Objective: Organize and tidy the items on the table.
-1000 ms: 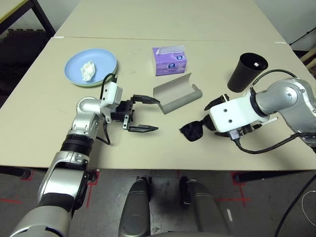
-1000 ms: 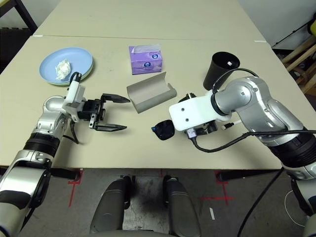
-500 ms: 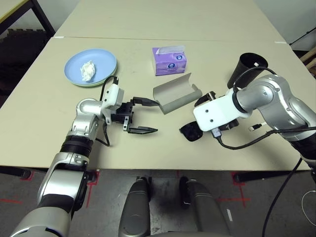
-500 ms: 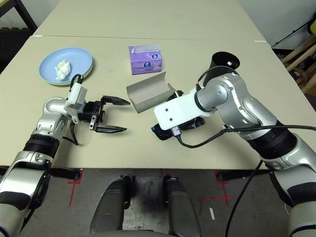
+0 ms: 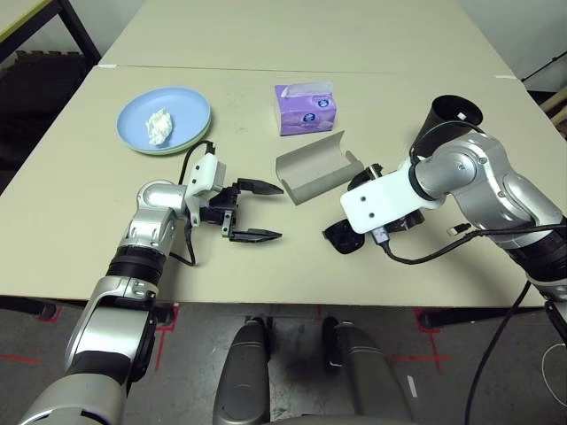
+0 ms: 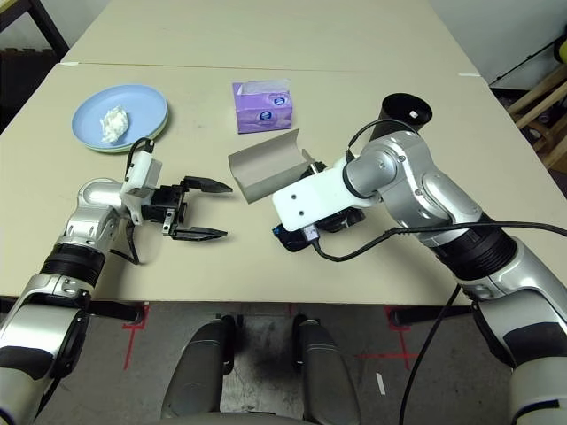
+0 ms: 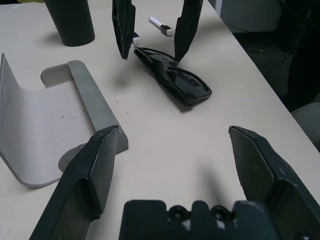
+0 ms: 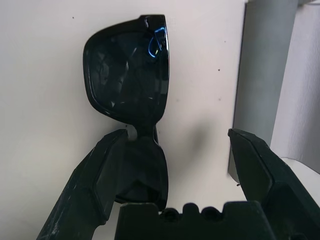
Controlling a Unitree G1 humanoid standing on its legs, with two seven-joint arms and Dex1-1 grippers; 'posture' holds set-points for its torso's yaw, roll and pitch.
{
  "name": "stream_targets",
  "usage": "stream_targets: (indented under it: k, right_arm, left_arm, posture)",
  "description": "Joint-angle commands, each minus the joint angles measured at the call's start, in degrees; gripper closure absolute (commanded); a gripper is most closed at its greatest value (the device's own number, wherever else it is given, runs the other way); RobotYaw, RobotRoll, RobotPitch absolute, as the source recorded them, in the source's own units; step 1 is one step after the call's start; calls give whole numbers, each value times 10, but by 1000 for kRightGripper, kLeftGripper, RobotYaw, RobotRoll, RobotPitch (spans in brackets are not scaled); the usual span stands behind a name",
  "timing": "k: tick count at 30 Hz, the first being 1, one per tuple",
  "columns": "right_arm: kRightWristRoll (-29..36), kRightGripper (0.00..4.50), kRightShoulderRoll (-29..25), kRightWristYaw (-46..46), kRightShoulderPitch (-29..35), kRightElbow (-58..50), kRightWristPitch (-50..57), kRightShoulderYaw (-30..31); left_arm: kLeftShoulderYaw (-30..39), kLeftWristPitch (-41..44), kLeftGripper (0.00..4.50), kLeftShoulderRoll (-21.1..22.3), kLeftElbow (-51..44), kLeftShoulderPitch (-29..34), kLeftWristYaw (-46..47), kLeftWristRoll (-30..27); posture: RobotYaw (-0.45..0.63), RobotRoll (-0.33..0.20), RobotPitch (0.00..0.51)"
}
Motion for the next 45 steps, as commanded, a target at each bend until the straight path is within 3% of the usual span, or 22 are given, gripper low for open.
stream_targets:
  k: [1,38,42,45]
  right_arm:
    - [-8,0,1,12,4,0,12,14]
    - [-29,0,-3,35,6,24,-35,23]
    - [-30,931,-2,37,8,25,-38,24]
    - [-31,2106,2,37,10,26,-38,25]
  left_arm:
    - [0,3,12,5,-5,8,0,12]
    - [1,11,12,14,-13,13,7,20]
    - [0,12,0,15,-14,14,9,20]
    - [0,12,0,15,-13,14,10,20]
  posture:
    - [146,0,202]
    - [164,0,204]
    - [170,0,203]
    - [170,0,202]
